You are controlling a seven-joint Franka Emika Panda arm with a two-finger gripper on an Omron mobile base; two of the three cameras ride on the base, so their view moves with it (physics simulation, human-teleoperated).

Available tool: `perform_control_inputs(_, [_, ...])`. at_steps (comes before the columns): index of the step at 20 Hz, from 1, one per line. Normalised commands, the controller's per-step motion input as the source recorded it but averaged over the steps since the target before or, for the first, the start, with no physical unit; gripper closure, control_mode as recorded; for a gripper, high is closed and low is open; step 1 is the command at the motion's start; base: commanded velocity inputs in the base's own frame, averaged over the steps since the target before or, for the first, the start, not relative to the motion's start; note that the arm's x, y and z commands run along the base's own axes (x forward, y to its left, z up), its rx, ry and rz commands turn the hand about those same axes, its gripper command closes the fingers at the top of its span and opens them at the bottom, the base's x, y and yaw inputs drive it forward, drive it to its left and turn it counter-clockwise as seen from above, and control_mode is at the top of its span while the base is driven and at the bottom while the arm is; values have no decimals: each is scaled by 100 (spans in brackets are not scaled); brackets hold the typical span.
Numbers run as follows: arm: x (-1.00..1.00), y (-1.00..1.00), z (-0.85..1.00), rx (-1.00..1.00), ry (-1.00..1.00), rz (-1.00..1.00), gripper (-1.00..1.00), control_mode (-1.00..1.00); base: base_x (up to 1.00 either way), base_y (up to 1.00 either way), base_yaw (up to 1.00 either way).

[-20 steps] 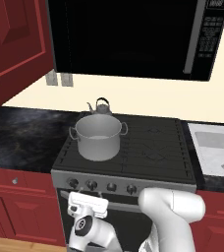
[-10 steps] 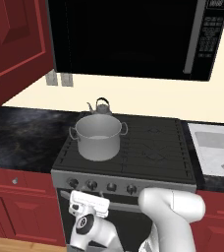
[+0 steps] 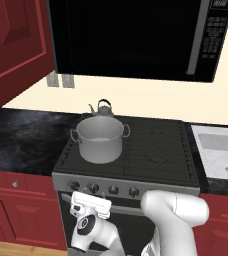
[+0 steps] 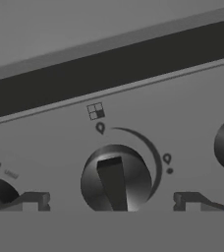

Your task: Pick the kettle from the cabinet and place it on a stove burner. Then pick the pot from the counter and place it on another stove burner. Finally, turn both burners on.

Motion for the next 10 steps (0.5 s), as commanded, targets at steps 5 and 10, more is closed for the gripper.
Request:
perform_control_inputs(5, [5,0,0,0,0,0,-100,-100,0,0,0])
perform_control_inputs(10, [8,0,0,0,0,0,-100,-100,0,0,0])
